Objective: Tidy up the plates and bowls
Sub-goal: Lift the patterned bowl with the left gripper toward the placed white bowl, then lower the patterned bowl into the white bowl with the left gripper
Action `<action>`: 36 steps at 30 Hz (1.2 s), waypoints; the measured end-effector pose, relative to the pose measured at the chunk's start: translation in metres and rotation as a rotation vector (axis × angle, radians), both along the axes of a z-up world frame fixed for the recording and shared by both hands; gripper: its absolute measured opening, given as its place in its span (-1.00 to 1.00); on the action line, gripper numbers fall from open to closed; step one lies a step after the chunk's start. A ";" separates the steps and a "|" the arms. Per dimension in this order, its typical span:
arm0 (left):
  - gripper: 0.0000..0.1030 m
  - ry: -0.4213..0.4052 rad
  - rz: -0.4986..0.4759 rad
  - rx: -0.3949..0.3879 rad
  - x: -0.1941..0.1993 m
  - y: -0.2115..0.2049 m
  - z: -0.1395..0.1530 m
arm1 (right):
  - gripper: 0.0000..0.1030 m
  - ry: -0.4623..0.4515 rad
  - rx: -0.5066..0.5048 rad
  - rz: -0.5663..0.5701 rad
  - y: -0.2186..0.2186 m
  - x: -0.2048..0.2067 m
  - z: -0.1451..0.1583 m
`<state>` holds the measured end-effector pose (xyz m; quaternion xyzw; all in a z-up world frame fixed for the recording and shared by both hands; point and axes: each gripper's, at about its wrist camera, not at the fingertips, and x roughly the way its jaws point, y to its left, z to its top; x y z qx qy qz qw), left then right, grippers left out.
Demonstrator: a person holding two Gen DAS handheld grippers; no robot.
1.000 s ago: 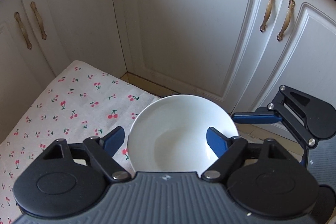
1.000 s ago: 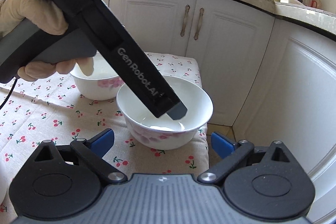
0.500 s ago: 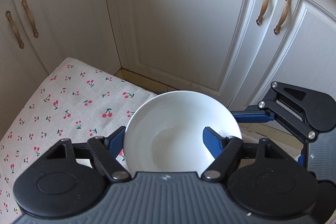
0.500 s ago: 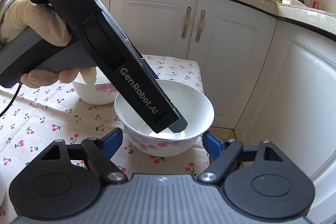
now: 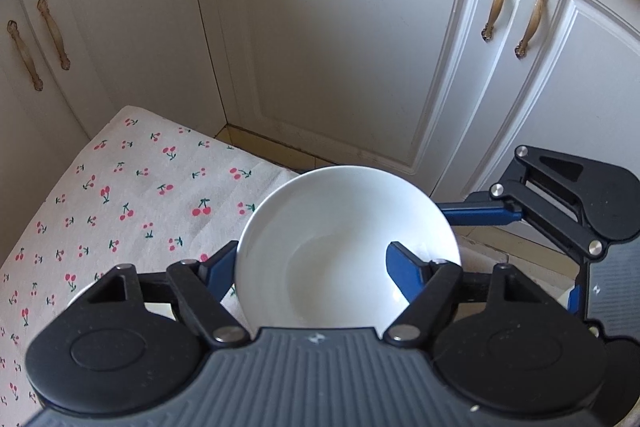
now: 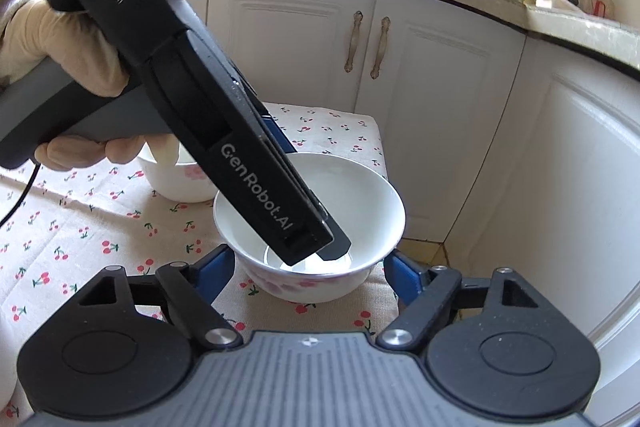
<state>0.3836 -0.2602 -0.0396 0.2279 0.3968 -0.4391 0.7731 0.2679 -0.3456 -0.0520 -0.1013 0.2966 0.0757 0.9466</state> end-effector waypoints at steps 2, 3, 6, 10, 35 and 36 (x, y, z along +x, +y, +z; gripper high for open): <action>0.50 0.005 0.001 -0.001 -0.003 0.002 0.002 | 0.65 0.005 -0.007 0.003 0.003 -0.002 0.001; 0.50 0.006 0.002 -0.003 -0.005 0.004 0.003 | 0.65 0.009 -0.004 0.005 0.003 -0.004 0.002; 0.49 0.002 0.001 -0.014 -0.013 0.008 0.009 | 0.65 0.017 0.003 0.006 0.005 -0.009 0.007; 0.50 -0.002 -0.001 -0.029 -0.026 0.015 0.021 | 0.65 0.026 0.002 0.006 0.010 -0.019 0.017; 0.50 -0.045 0.079 -0.047 -0.129 0.103 0.069 | 0.65 0.072 0.013 0.113 0.076 -0.105 0.071; 0.50 -0.044 0.085 -0.046 -0.132 0.107 0.070 | 0.65 0.073 0.014 0.120 0.079 -0.107 0.072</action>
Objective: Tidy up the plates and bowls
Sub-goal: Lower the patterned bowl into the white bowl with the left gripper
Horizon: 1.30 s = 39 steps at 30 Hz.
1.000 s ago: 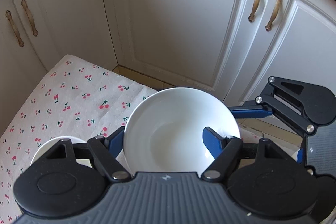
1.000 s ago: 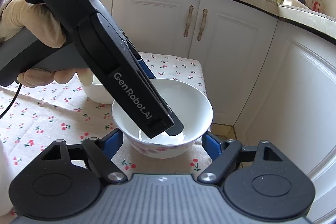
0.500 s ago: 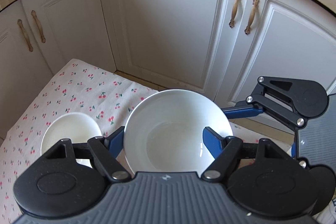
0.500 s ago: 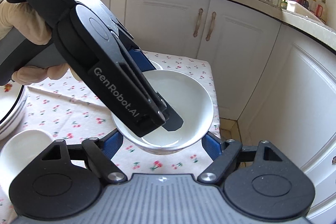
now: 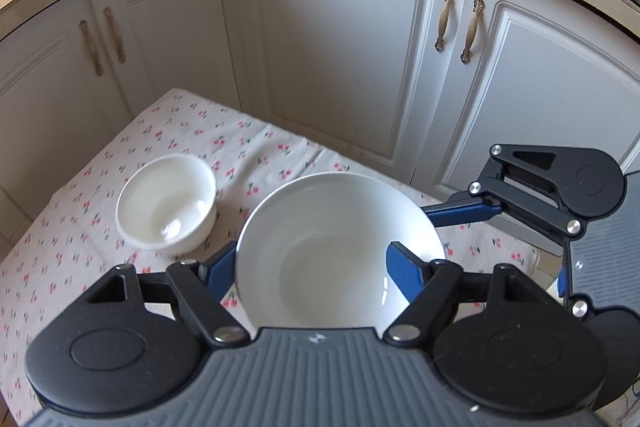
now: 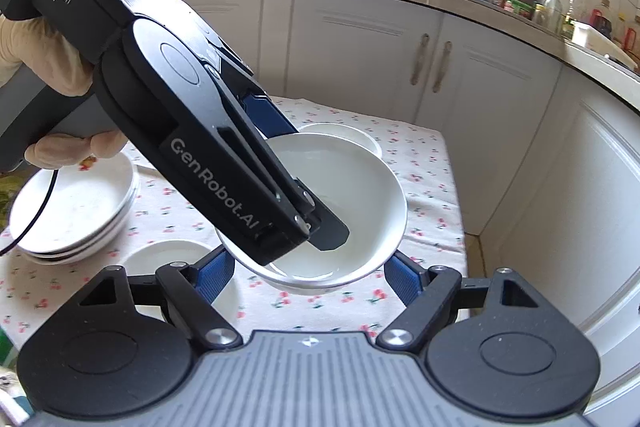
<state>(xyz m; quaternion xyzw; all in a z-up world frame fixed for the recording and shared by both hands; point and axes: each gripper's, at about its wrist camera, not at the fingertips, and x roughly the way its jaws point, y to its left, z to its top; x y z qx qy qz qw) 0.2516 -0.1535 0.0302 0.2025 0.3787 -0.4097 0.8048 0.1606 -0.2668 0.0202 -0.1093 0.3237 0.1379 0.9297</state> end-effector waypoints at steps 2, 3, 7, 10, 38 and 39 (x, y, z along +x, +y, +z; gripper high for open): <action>0.50 0.002 0.011 -0.002 -0.005 0.008 0.001 | 0.65 0.002 -0.001 0.012 0.007 -0.005 0.002; 0.50 0.004 0.017 -0.003 -0.008 0.011 0.001 | 0.65 0.002 -0.003 0.018 0.010 -0.007 0.002; 0.50 0.002 0.039 -0.005 -0.018 0.025 0.000 | 0.65 0.005 -0.007 0.039 0.022 -0.015 0.003; 0.50 0.005 0.054 -0.013 -0.024 0.033 0.000 | 0.65 0.008 -0.010 0.050 0.029 -0.019 0.002; 0.50 0.075 0.106 -0.014 -0.045 0.065 -0.039 | 0.66 0.136 0.032 0.095 0.058 -0.036 -0.028; 0.50 0.074 0.104 -0.014 -0.045 0.065 -0.040 | 0.66 0.140 0.036 0.093 0.057 -0.036 -0.029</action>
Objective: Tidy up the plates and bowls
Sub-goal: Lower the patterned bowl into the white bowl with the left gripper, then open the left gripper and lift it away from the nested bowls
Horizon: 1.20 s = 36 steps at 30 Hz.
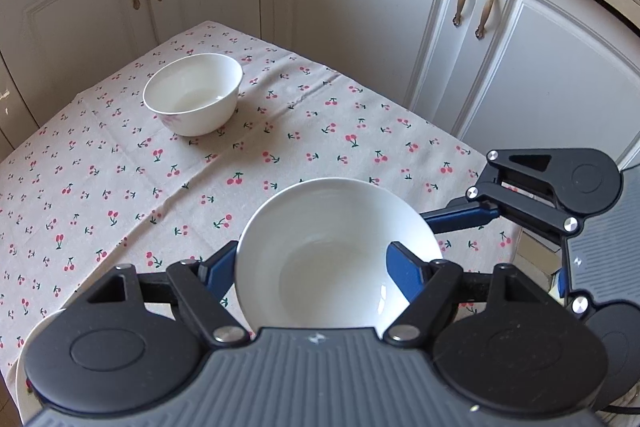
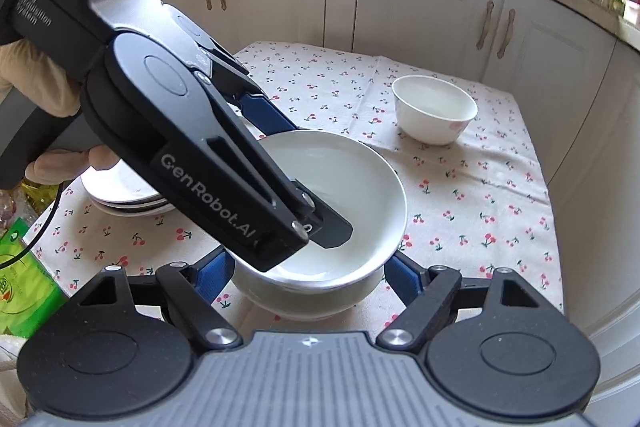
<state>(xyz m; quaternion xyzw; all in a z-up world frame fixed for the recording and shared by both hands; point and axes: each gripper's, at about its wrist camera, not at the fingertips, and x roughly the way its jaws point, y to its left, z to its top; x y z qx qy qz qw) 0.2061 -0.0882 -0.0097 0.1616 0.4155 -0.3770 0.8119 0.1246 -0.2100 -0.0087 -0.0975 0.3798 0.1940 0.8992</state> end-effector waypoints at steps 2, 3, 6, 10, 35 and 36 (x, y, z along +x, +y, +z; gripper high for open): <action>0.50 0.002 -0.003 0.001 0.001 -0.001 -0.001 | 0.65 0.004 0.007 -0.003 -0.001 0.000 -0.001; 0.50 0.002 -0.004 0.000 0.001 -0.001 -0.001 | 0.65 0.006 0.009 -0.003 -0.002 0.000 -0.001; 0.50 -0.005 -0.011 0.005 0.000 -0.003 -0.003 | 0.66 0.010 0.011 -0.006 -0.003 0.000 -0.002; 0.50 -0.001 -0.014 0.014 0.000 -0.004 -0.007 | 0.66 0.019 0.022 -0.006 -0.005 0.000 -0.002; 0.53 -0.003 -0.005 -0.030 -0.001 0.013 -0.013 | 1.00 -0.036 0.020 0.016 -0.007 -0.001 -0.003; 0.53 0.001 0.001 -0.035 -0.001 0.016 -0.013 | 1.00 -0.037 0.024 0.016 -0.008 -0.002 -0.003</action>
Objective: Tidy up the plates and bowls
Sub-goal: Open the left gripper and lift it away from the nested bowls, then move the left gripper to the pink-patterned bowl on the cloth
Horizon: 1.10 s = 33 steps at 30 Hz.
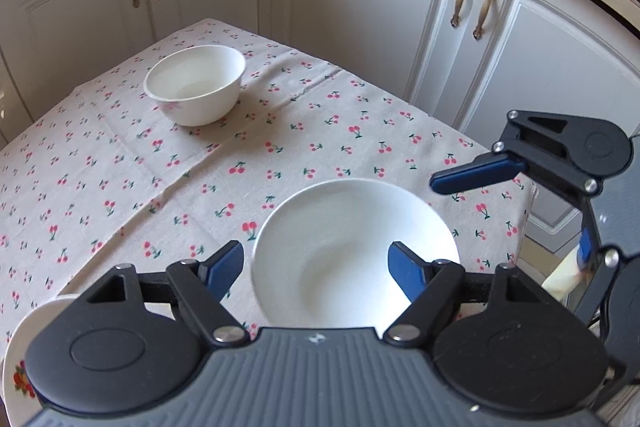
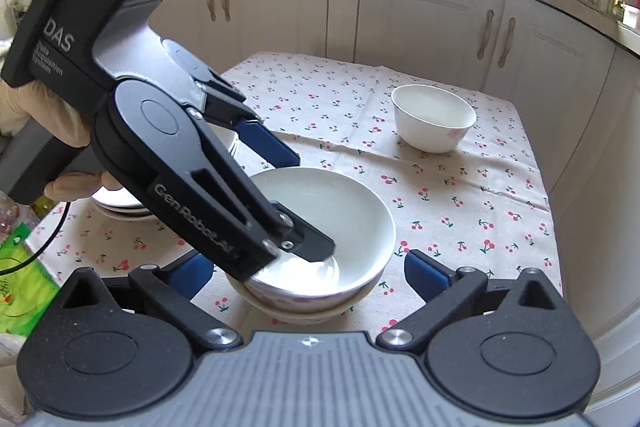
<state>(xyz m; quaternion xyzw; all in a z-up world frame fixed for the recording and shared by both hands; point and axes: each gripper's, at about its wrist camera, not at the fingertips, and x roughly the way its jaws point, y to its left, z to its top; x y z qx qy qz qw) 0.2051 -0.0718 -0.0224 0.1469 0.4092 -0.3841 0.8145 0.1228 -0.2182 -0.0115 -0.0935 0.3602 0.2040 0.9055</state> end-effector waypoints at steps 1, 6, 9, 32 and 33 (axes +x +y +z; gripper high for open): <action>0.53 0.004 0.007 -0.007 -0.001 0.004 0.000 | 1.00 -0.001 -0.001 -0.003 -0.001 0.000 0.000; 0.53 0.012 0.044 -0.053 -0.008 0.027 -0.002 | 1.00 0.018 0.006 -0.013 -0.002 0.001 -0.003; 0.54 0.018 0.056 -0.078 -0.014 0.036 -0.004 | 1.00 0.022 0.011 -0.019 -0.003 0.001 -0.004; 0.84 -0.055 0.064 -0.164 0.000 0.035 0.018 | 1.00 -0.071 0.046 -0.099 -0.037 -0.007 0.008; 0.84 -0.057 0.067 -0.168 0.004 0.033 0.019 | 1.00 -0.079 0.051 -0.105 -0.041 -0.004 0.008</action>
